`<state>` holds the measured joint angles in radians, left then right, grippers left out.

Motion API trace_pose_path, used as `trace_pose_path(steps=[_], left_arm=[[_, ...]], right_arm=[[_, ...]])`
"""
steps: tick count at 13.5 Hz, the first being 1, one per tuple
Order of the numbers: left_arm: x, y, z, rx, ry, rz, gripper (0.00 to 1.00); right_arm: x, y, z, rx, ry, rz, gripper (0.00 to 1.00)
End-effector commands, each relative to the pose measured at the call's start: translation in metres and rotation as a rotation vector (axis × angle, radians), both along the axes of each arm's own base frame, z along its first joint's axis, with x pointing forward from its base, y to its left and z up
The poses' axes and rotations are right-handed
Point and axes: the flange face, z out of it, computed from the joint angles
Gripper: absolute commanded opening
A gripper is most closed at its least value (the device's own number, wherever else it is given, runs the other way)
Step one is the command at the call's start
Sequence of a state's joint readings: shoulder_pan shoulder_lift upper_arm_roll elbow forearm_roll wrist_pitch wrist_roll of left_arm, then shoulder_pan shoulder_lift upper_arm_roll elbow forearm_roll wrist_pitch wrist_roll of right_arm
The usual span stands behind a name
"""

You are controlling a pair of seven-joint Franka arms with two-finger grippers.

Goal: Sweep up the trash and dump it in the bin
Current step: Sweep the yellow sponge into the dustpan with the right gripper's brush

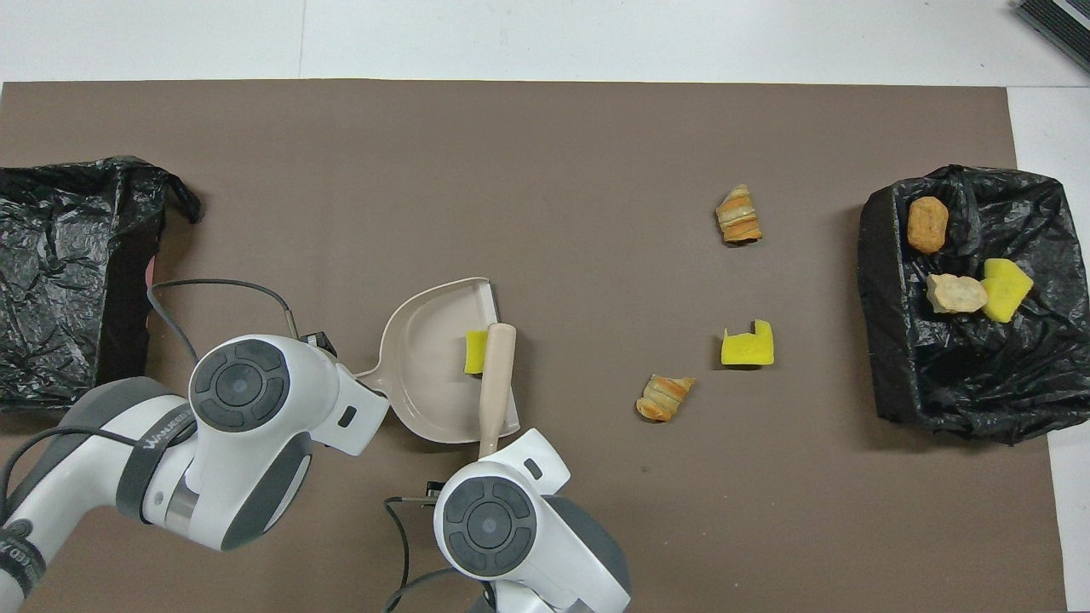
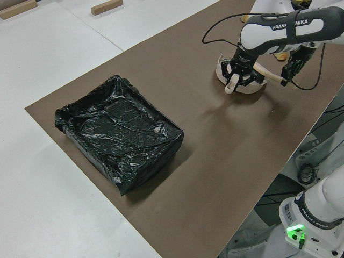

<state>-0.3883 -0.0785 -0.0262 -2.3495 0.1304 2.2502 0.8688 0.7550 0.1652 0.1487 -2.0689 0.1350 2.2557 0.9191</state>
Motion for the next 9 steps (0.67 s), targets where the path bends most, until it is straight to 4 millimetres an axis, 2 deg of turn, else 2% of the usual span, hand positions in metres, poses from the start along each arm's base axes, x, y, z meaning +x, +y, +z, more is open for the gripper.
trace_pose_path(steps=[1, 3, 5, 9], left_arm=[[-0.003, 0.001, 0.001, -0.018, -0.041, 0.047, 0.0], [-0.003, 0.002, 0.001, -0.018, -0.041, 0.049, 0.0], [-0.003, 0.002, 0.002, -0.018, -0.041, 0.049, 0.0], [-0.003, 0.002, 0.001, -0.019, -0.041, 0.062, 0.0]], right_arm=[[0.001, -0.008, 0.024, 0.04, 0.01, 0.131, 0.0], [0.005, -0.018, 0.042, 0.063, 0.003, 0.195, 0.0], [0.015, -0.029, 0.051, 0.073, -0.012, 0.223, 0.0], [0.016, -0.041, 0.058, 0.07, -0.015, 0.292, 0.0]])
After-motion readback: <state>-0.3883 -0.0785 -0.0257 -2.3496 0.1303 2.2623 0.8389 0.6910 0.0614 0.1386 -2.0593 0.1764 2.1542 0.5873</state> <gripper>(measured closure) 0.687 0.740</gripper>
